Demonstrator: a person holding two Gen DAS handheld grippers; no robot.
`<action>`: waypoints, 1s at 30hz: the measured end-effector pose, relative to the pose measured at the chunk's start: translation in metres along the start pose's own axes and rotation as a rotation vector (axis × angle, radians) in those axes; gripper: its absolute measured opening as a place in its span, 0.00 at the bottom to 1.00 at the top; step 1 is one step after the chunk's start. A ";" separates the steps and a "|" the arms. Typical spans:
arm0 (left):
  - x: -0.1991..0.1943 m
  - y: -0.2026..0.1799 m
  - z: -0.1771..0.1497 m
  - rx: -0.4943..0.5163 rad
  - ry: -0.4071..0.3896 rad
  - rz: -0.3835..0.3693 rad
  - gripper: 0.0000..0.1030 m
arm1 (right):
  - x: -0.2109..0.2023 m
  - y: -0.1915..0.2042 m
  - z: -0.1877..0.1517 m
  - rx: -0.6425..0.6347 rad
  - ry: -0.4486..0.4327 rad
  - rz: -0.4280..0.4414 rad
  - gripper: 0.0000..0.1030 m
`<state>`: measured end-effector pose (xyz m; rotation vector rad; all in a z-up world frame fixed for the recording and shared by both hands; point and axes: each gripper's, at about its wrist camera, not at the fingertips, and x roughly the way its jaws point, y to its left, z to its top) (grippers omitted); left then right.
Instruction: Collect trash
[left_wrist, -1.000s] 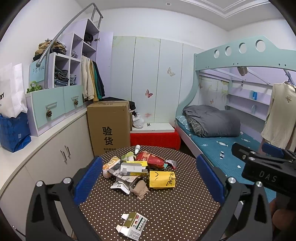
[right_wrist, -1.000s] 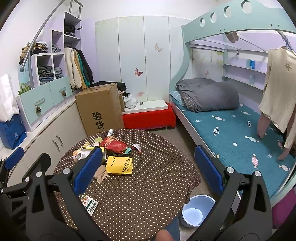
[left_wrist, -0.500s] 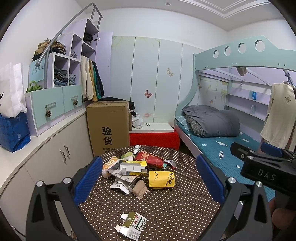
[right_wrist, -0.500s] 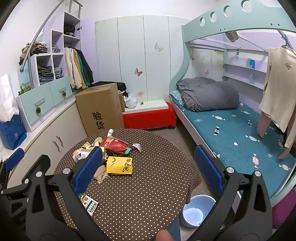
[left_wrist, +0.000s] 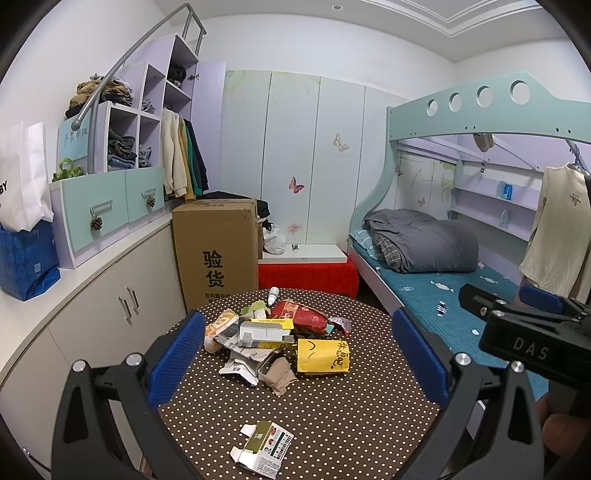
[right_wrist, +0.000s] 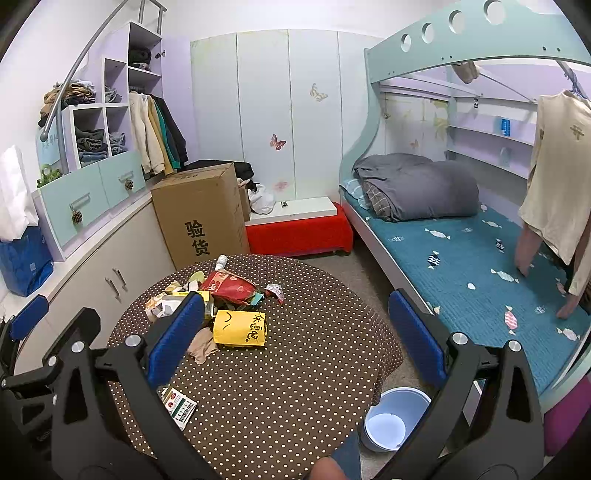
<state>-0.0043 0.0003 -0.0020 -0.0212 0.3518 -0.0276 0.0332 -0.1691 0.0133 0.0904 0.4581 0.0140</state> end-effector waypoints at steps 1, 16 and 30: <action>0.000 0.000 0.000 0.000 0.000 0.000 0.96 | 0.000 0.000 0.000 0.000 0.001 0.000 0.94; 0.040 0.021 -0.048 0.009 0.159 0.025 0.96 | 0.055 -0.005 -0.032 -0.002 0.147 0.006 0.94; 0.114 0.047 -0.139 0.058 0.485 0.019 0.96 | 0.129 -0.004 -0.072 -0.014 0.345 0.029 0.94</action>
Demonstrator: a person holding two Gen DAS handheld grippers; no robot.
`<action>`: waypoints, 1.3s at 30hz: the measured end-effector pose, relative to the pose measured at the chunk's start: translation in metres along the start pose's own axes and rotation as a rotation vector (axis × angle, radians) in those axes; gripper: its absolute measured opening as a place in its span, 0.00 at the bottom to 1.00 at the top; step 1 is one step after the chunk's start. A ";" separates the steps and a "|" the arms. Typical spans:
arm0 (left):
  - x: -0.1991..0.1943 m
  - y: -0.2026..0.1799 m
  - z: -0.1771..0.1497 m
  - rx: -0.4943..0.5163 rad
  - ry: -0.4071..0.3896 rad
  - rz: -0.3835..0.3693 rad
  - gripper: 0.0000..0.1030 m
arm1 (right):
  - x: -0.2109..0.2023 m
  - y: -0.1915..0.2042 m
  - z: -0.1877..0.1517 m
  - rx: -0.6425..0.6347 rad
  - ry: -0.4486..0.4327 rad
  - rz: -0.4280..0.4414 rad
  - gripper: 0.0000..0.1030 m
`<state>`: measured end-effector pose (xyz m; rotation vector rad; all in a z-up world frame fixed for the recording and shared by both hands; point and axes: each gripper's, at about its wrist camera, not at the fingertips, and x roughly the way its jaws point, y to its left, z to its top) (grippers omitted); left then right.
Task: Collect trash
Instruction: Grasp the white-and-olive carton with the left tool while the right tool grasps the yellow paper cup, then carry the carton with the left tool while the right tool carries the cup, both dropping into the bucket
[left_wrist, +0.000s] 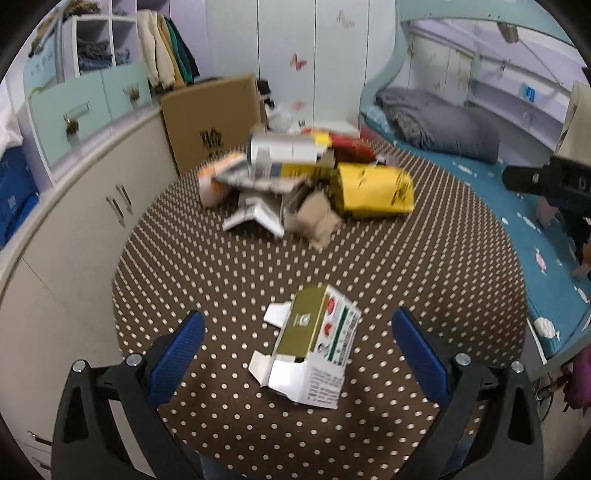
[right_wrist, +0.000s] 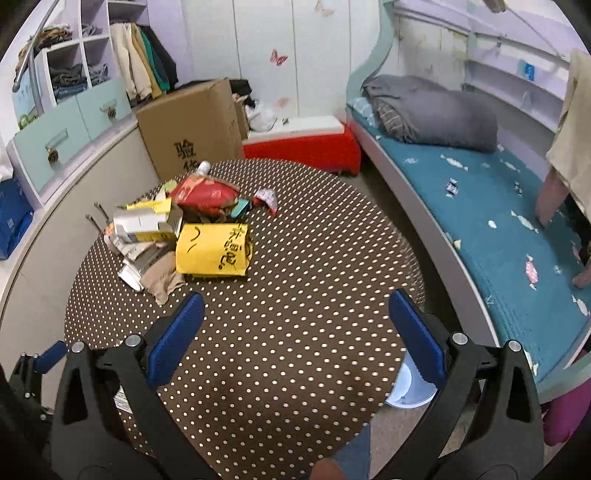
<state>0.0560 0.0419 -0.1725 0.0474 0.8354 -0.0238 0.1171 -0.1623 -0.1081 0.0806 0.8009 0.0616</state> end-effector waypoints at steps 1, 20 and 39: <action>0.005 0.002 -0.001 -0.004 0.014 -0.008 0.96 | 0.004 0.001 0.000 -0.005 0.009 0.001 0.94; 0.057 0.011 0.026 -0.015 0.086 -0.136 0.48 | 0.122 0.062 0.034 -0.049 0.142 0.154 0.94; 0.051 0.003 0.045 -0.010 0.057 -0.113 0.48 | 0.114 0.022 0.029 0.030 0.121 0.303 0.76</action>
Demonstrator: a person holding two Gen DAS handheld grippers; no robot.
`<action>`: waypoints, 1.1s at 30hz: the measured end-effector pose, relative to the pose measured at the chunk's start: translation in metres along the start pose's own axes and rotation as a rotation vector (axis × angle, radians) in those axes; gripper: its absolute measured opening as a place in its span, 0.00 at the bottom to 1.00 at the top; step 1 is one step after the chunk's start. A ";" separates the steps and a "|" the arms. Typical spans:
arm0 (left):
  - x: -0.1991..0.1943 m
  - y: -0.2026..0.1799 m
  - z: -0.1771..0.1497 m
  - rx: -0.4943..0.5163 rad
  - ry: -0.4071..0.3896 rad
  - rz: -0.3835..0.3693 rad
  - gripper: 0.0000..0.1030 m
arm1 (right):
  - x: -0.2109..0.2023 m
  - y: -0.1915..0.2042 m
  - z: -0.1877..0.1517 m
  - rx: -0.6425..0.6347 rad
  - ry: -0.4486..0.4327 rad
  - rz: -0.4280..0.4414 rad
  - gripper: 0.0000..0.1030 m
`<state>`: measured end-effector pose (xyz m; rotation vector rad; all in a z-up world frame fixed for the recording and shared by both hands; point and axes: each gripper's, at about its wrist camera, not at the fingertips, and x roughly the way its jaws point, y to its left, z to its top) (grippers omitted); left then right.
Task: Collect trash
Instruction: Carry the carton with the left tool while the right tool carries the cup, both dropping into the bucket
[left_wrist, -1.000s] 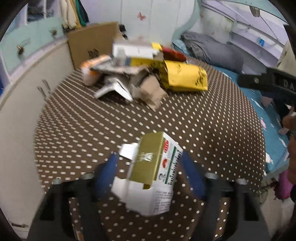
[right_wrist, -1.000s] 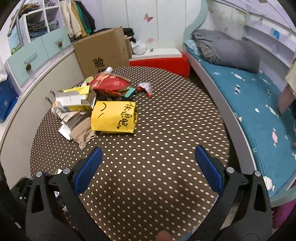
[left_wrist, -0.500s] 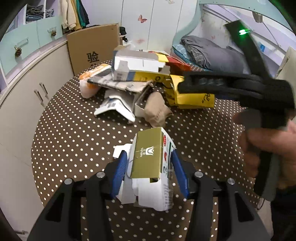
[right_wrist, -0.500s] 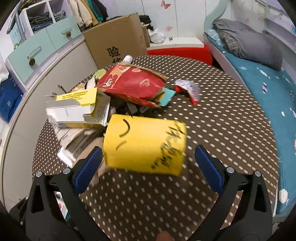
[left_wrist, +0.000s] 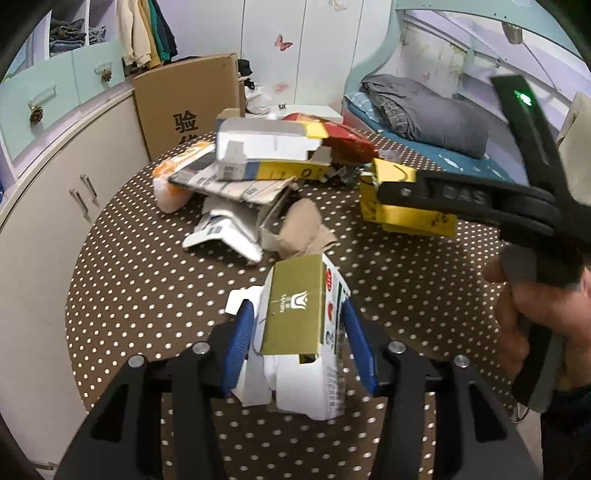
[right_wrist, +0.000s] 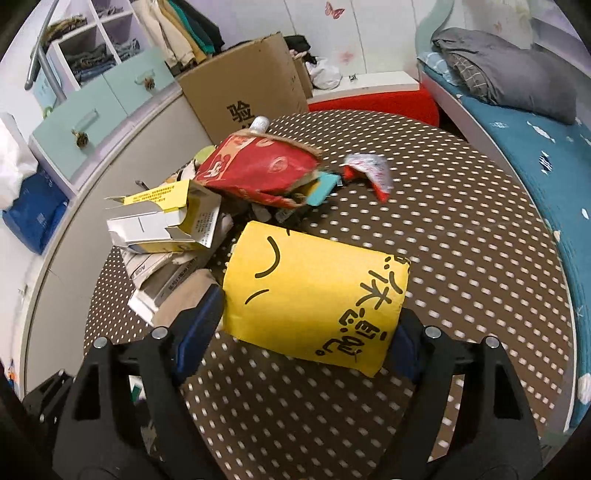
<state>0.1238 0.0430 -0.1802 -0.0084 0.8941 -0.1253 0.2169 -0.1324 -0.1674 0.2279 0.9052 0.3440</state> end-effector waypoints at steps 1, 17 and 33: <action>-0.001 -0.002 0.002 0.002 -0.003 -0.007 0.48 | -0.007 -0.006 -0.001 0.009 -0.009 0.012 0.76; -0.010 -0.116 0.077 0.098 -0.103 -0.227 0.48 | -0.149 -0.158 -0.031 0.319 -0.306 -0.025 0.76; 0.058 -0.324 0.070 0.342 0.050 -0.421 0.48 | -0.075 -0.377 -0.136 0.824 -0.025 -0.204 0.75</action>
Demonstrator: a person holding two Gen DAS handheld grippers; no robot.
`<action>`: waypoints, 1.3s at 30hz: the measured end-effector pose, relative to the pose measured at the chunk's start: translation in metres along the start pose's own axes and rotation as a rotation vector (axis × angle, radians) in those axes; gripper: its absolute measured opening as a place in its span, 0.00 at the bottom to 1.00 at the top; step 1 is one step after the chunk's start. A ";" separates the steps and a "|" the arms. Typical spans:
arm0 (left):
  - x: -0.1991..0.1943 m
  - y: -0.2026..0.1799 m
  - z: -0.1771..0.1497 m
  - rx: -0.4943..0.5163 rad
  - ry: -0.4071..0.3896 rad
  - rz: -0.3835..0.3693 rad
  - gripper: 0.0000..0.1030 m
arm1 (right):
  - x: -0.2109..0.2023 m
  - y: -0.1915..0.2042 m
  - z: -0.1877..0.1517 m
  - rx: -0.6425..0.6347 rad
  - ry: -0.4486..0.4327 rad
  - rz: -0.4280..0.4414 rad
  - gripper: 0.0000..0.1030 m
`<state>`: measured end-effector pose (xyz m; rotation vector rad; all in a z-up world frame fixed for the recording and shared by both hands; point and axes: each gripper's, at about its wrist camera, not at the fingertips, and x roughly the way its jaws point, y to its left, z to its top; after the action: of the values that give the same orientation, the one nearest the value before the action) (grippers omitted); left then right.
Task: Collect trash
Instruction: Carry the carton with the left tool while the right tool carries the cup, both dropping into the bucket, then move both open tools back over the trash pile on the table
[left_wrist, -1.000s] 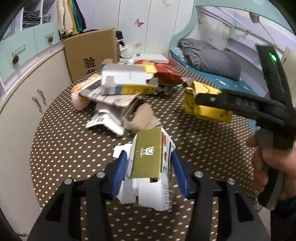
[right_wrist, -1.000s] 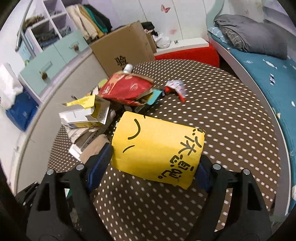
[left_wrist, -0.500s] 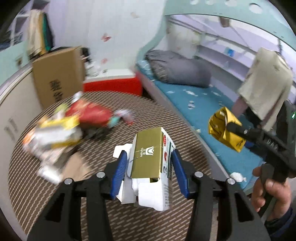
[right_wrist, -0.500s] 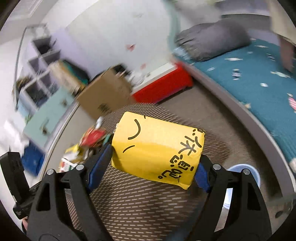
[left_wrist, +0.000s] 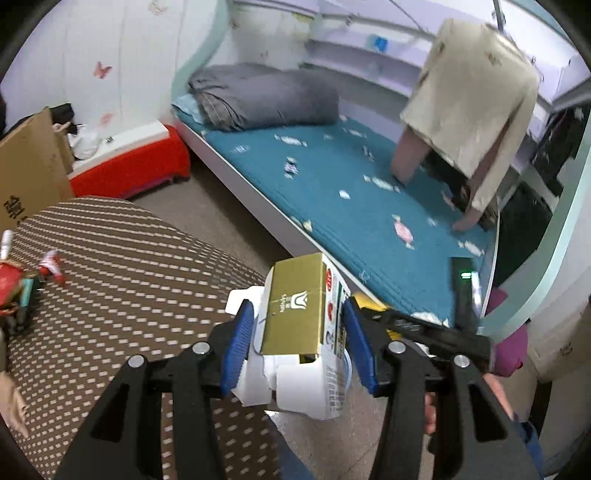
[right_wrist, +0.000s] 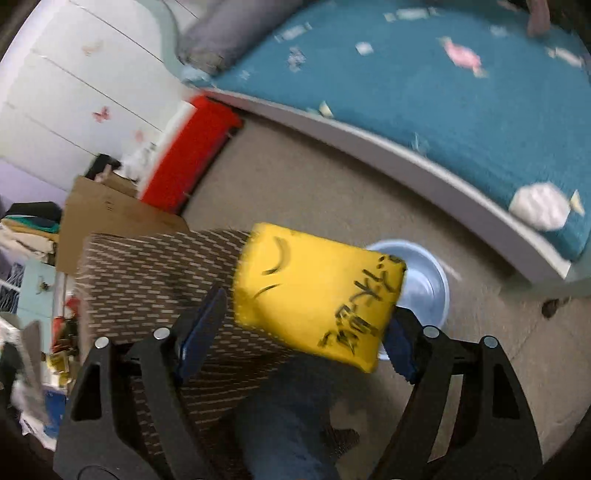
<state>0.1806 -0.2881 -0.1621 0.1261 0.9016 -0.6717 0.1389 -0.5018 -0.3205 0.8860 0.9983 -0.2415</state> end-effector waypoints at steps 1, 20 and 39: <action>0.009 -0.003 0.001 0.004 0.017 -0.002 0.48 | 0.012 -0.009 0.002 0.010 0.014 -0.007 0.75; 0.140 -0.062 -0.014 0.141 0.283 -0.065 0.74 | -0.079 -0.060 0.003 0.169 -0.296 0.003 0.94; 0.045 -0.040 0.005 0.103 -0.002 0.010 0.90 | -0.148 0.031 -0.011 -0.113 -0.440 -0.028 0.94</action>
<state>0.1799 -0.3440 -0.1862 0.2220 0.8644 -0.7096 0.0683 -0.5043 -0.1869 0.6767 0.6084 -0.3813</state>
